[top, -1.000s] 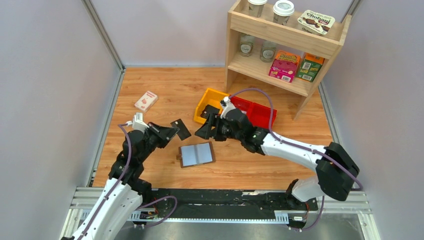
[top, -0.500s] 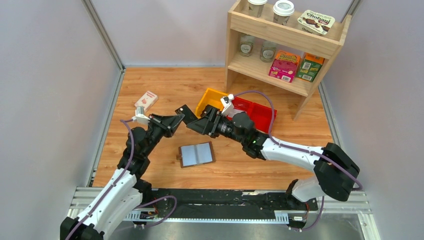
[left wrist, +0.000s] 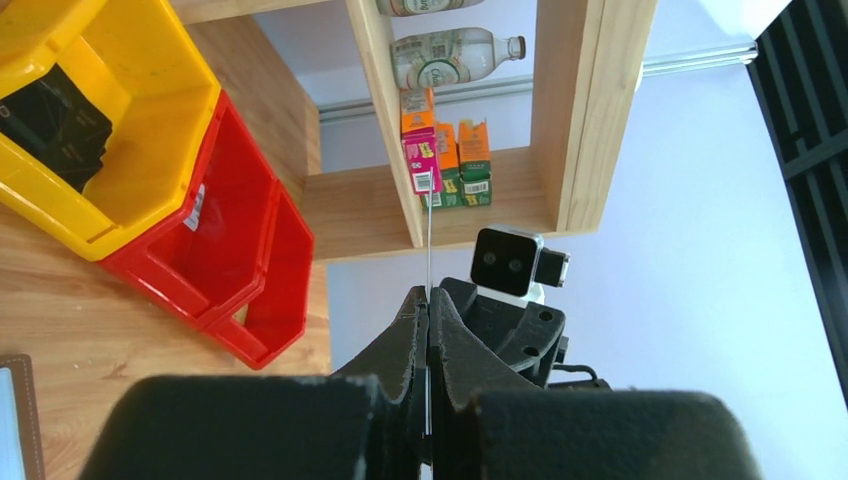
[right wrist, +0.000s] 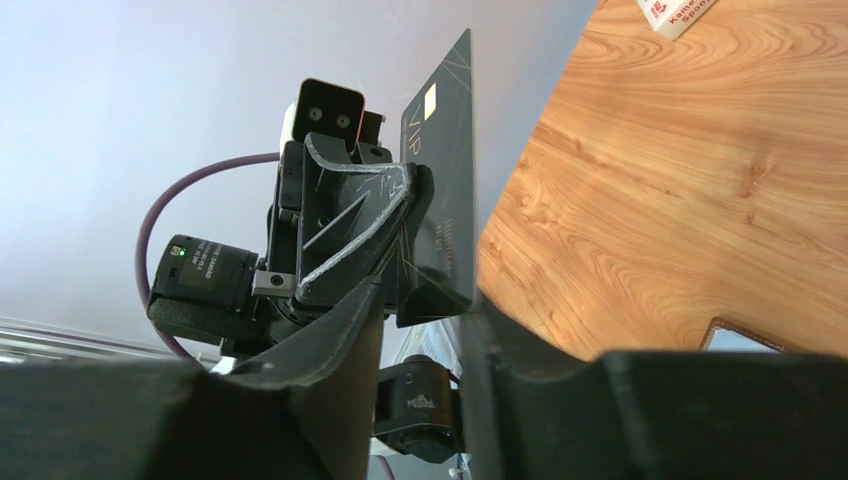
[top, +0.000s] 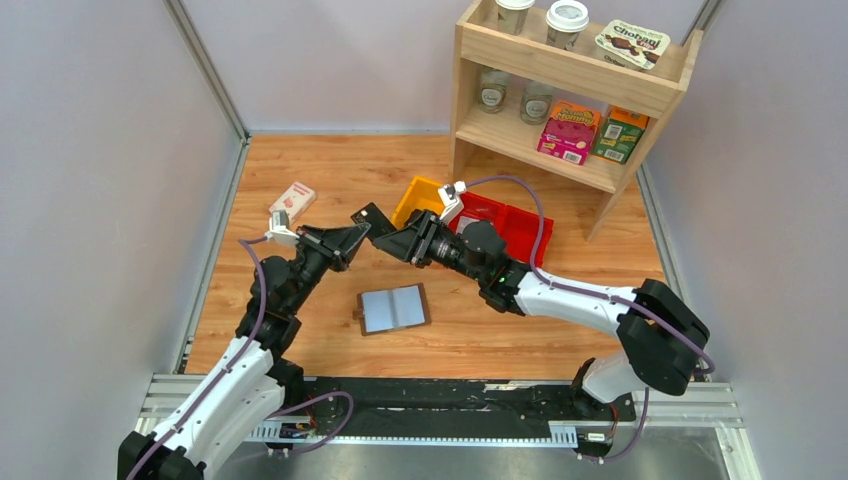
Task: Take the credit cards out of the card holder
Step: Place the credit card in the storage box.
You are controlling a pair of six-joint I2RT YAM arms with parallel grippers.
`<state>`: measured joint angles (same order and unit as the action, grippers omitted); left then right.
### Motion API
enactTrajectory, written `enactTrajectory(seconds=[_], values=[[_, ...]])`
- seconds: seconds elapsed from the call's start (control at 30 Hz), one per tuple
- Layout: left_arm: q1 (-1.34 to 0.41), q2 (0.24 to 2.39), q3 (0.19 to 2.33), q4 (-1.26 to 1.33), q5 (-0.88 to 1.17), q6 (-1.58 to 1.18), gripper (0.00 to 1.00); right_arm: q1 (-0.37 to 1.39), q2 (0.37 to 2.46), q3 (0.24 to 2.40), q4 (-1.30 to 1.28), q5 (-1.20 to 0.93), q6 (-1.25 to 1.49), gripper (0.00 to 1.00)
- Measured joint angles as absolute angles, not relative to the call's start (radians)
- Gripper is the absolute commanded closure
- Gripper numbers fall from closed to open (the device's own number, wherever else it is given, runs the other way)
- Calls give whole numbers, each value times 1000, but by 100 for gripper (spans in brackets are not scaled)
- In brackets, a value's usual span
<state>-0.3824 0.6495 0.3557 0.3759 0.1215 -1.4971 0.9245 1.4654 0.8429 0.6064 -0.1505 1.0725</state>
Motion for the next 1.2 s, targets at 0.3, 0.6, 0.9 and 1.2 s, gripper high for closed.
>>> enactTrajectory(seconds=[0.3,0.6,0.9,1.2], values=[[-384,649,346,402,121,-1506,94,923,1465,843,638,-148,1049,100],[-385,589,332,355,140,-1404,27,875,1446,851,526,-190,958,100],[-385,488,513,-127,113,-947,19,743,1448,1049,-12,-226,744,100],[-385,566,725,-539,34,-617,18,656,1670,1286,-352,-215,579,100]])
